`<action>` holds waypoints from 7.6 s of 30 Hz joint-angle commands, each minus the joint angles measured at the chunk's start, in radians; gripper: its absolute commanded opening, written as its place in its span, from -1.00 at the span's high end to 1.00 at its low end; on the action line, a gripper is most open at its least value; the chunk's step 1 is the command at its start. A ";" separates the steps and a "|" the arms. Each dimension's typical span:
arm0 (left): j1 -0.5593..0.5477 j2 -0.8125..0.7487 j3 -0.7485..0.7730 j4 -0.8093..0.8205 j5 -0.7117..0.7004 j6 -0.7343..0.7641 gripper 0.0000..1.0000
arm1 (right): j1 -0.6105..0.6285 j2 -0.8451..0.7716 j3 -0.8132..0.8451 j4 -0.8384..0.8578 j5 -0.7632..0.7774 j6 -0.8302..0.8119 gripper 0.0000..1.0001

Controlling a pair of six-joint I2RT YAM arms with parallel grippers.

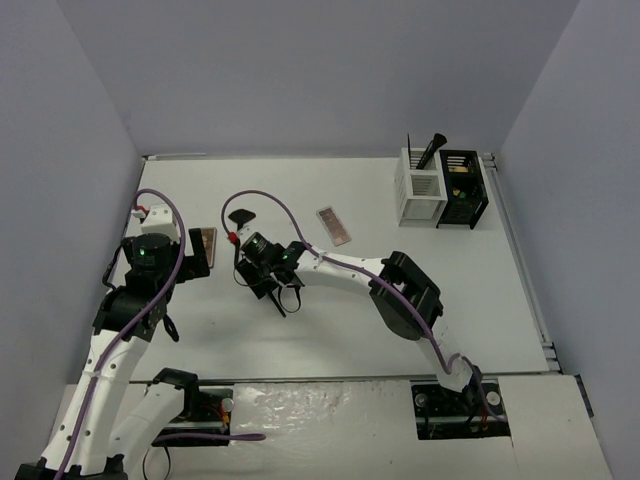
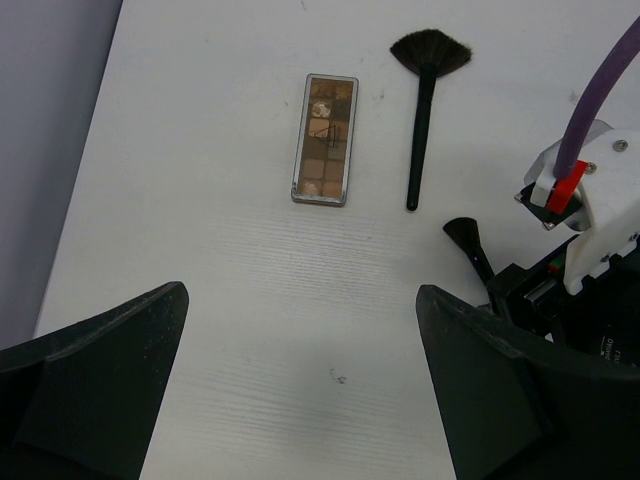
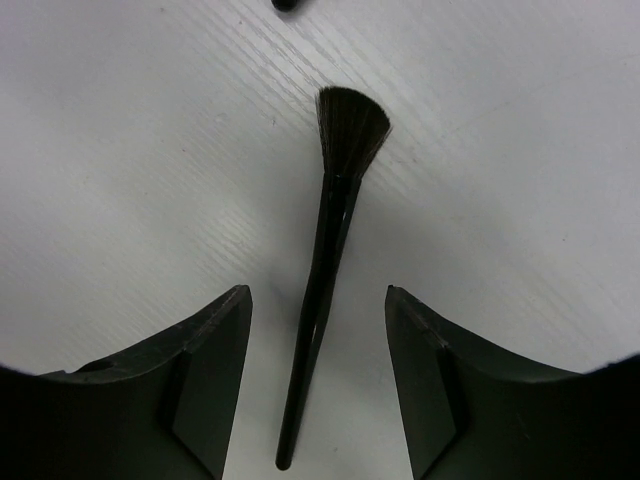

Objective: Organize the makeup

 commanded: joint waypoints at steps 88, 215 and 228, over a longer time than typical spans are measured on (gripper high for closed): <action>0.053 0.124 0.033 0.046 0.100 -0.021 -0.94 | -0.940 -0.315 -0.315 1.158 0.046 -0.138 0.08; -0.599 0.538 0.276 0.532 0.067 -0.076 -0.94 | -0.610 -0.941 -0.634 0.659 -0.268 0.117 1.00; -0.317 0.223 0.227 0.041 -0.185 -0.102 -0.94 | -0.911 -0.694 -0.460 0.924 -0.063 0.005 1.00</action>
